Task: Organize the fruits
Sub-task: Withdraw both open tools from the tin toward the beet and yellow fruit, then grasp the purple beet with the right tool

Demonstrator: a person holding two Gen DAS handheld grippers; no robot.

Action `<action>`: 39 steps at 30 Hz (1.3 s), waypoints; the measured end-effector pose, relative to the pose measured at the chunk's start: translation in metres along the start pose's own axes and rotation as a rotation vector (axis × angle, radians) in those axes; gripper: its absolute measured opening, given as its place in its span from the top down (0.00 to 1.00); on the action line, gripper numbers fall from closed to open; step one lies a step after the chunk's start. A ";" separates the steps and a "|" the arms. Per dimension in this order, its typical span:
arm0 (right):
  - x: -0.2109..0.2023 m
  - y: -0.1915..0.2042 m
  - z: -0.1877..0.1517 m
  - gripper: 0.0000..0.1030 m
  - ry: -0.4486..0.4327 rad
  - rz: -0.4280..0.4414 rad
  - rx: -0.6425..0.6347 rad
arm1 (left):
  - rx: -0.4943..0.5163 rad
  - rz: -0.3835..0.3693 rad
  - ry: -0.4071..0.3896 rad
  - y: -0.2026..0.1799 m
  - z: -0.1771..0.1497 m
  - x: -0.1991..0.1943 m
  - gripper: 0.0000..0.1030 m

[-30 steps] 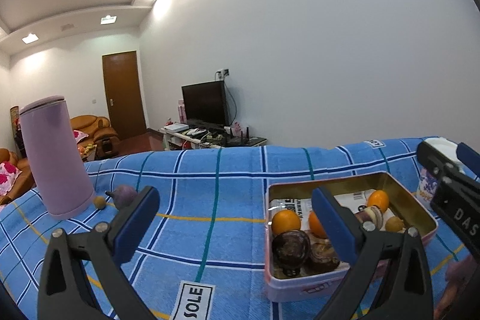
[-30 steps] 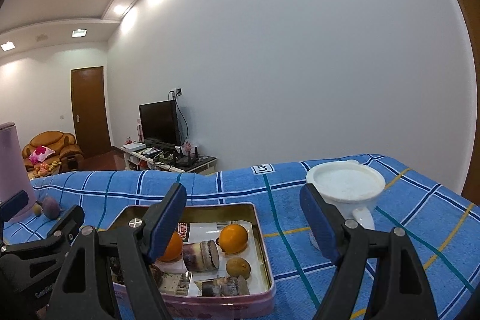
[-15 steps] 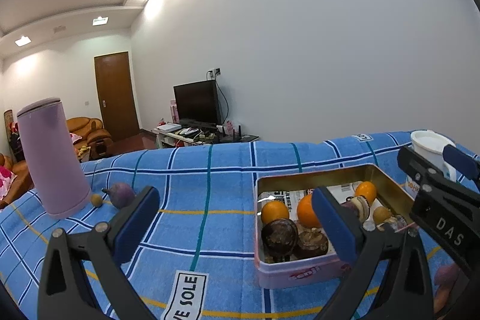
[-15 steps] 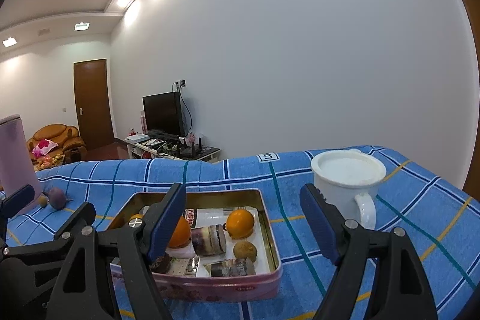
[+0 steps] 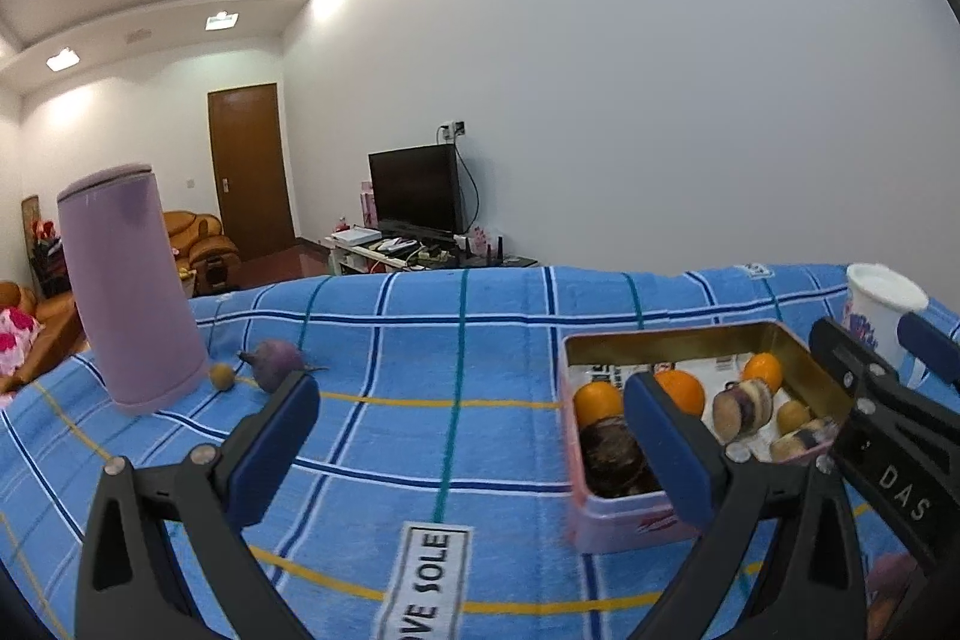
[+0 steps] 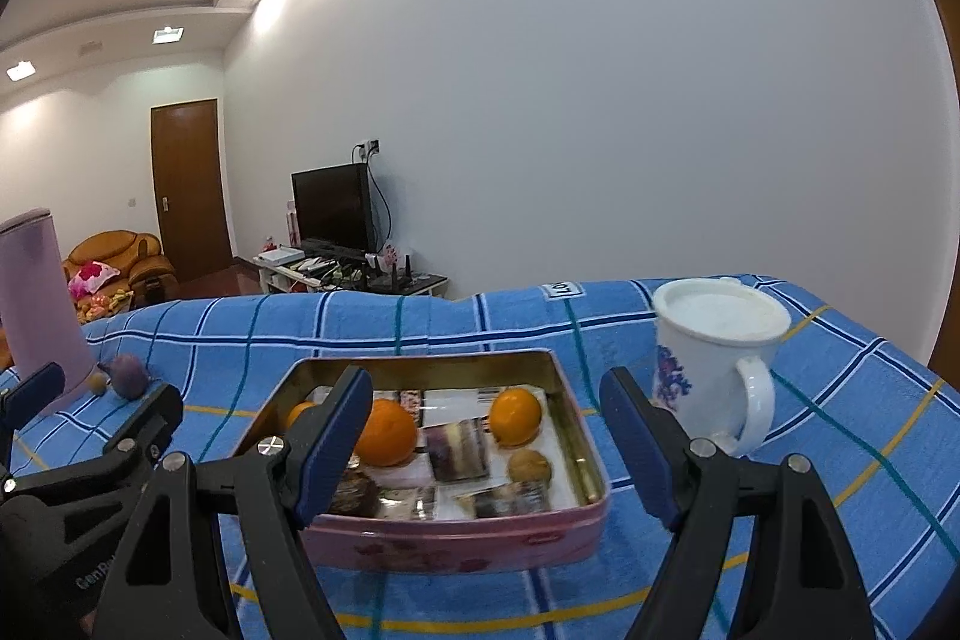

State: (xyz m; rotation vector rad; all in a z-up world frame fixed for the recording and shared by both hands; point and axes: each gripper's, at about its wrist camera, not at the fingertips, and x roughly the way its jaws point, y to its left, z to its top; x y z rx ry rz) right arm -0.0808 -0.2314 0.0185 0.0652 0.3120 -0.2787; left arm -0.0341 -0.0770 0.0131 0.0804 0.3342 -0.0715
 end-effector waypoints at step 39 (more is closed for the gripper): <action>0.089 0.249 -0.005 0.22 0.259 0.377 -0.157 | -0.176 0.401 0.286 0.248 0.000 0.101 0.00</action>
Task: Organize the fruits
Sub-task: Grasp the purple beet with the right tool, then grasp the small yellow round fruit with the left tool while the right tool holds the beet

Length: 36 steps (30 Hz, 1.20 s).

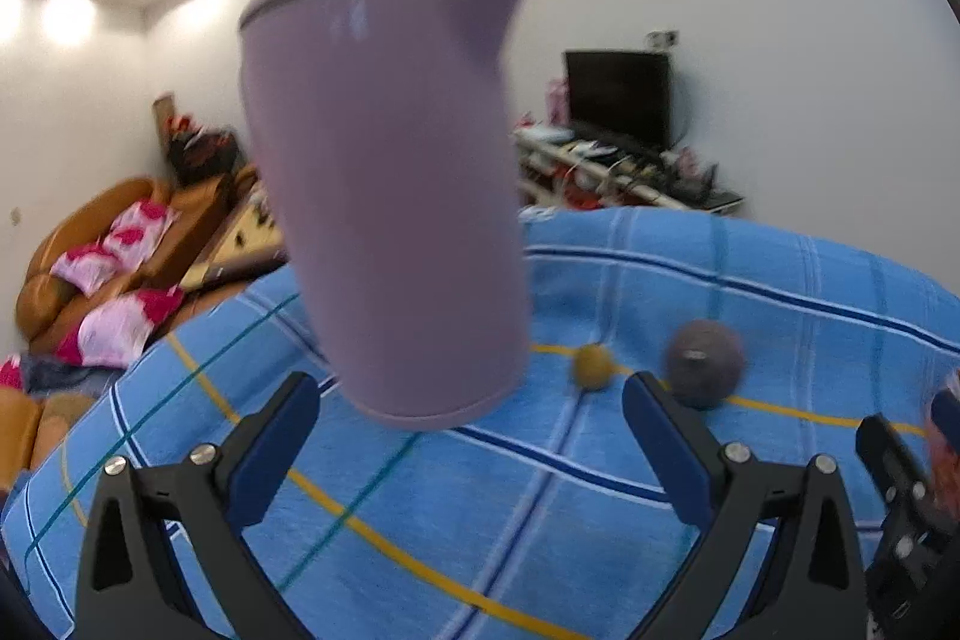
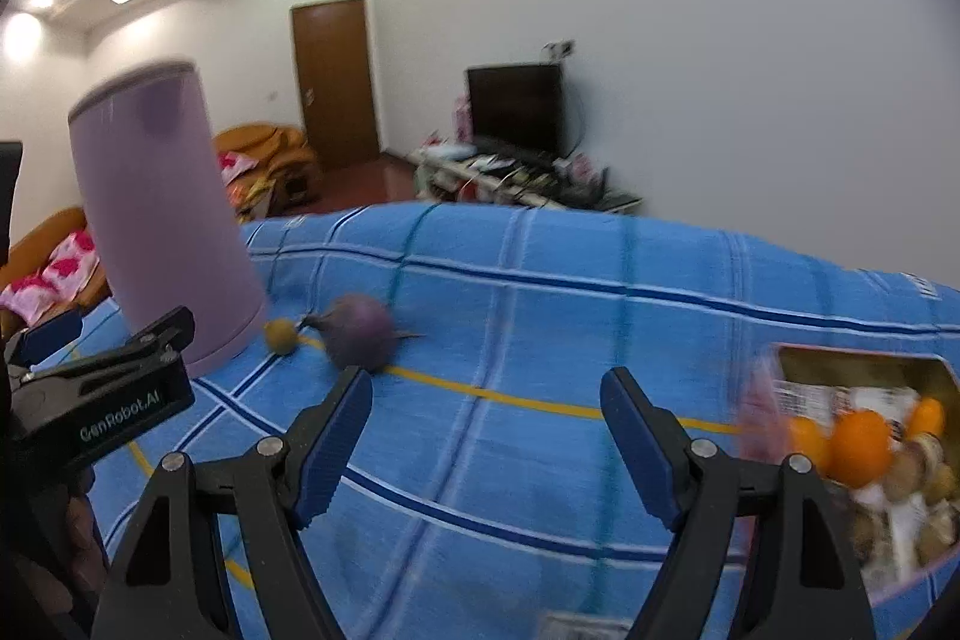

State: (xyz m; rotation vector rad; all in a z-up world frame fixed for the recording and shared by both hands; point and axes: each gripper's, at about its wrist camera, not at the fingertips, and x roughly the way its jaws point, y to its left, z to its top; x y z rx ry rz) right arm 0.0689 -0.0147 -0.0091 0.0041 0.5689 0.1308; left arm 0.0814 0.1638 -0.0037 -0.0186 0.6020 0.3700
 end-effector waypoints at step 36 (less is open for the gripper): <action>0.046 -0.003 0.014 0.48 0.099 0.082 0.154 | 0.030 -0.235 0.107 -0.013 0.010 0.034 0.08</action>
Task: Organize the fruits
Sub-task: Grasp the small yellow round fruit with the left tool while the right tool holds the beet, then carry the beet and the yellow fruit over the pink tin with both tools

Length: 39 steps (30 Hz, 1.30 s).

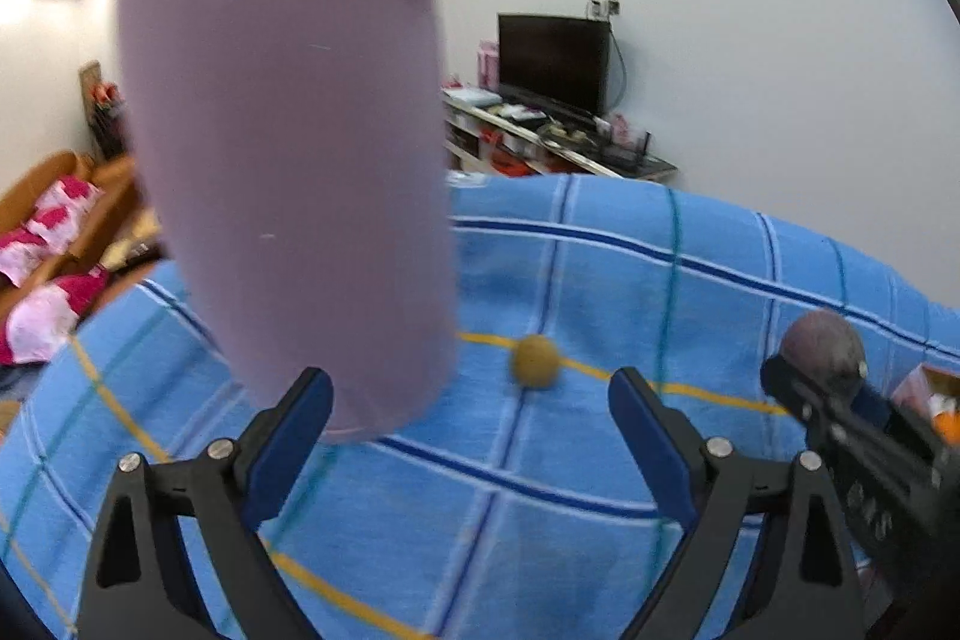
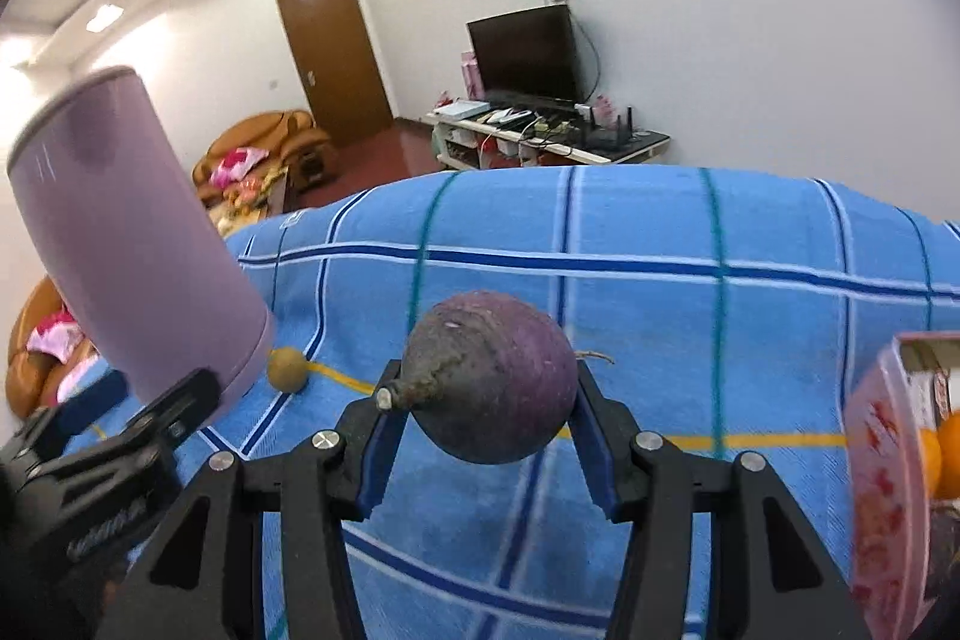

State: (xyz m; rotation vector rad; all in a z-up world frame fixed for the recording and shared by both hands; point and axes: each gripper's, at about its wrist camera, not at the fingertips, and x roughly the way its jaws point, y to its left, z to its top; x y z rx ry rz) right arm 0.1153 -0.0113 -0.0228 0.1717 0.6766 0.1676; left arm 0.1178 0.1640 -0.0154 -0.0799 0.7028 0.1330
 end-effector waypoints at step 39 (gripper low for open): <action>-0.020 0.008 -0.004 0.48 -0.089 -0.063 -0.079 | -0.003 0.063 -0.114 -0.022 -0.005 -0.008 0.74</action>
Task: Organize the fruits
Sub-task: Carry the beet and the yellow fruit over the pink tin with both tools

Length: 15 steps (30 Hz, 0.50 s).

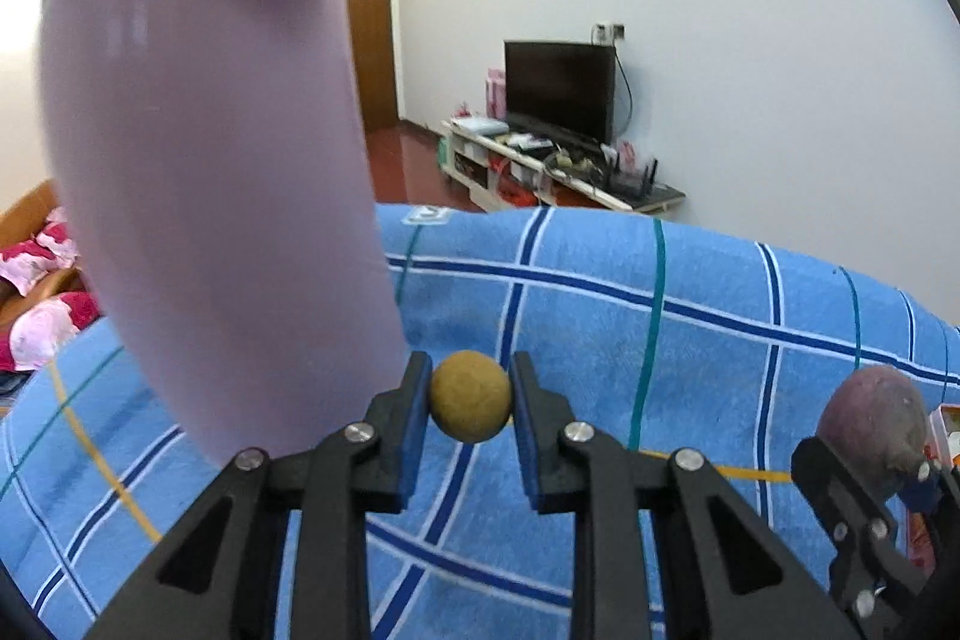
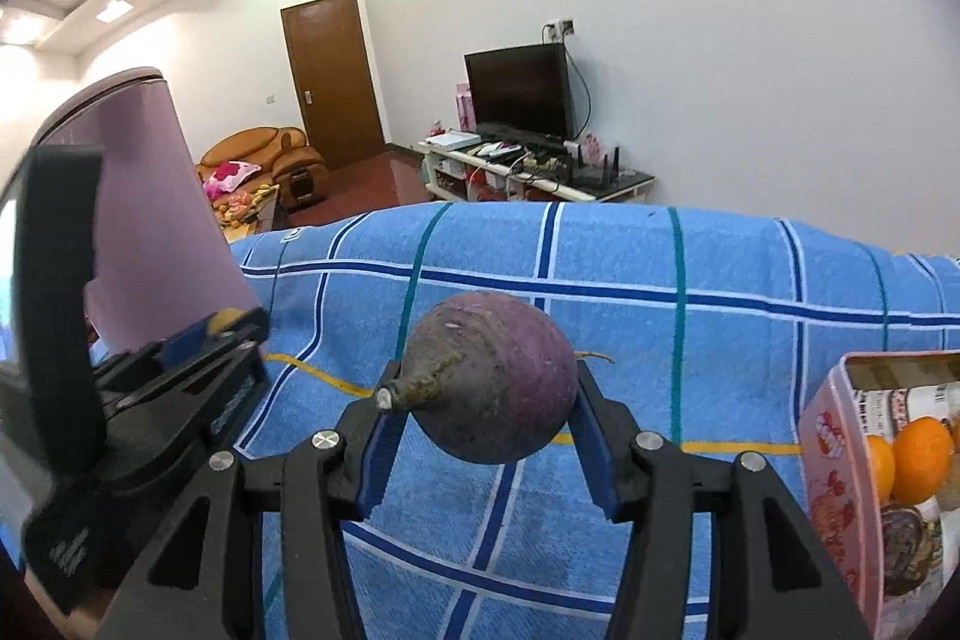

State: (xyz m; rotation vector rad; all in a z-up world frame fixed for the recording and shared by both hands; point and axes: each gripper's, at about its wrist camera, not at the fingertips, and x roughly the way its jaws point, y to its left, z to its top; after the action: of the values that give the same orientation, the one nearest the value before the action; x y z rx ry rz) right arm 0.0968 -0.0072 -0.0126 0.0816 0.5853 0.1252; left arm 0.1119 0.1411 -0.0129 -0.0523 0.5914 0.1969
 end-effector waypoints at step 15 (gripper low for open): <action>-0.040 -0.011 -0.016 0.48 -0.044 -0.048 0.016 | -0.043 0.011 -0.045 0.002 -0.027 -0.051 0.74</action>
State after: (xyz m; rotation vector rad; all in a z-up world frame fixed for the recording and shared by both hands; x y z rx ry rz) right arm 0.0563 -0.0226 -0.0055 0.0851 0.5443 0.0722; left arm 0.0556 0.1314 -0.0069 -0.0861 0.5427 0.2211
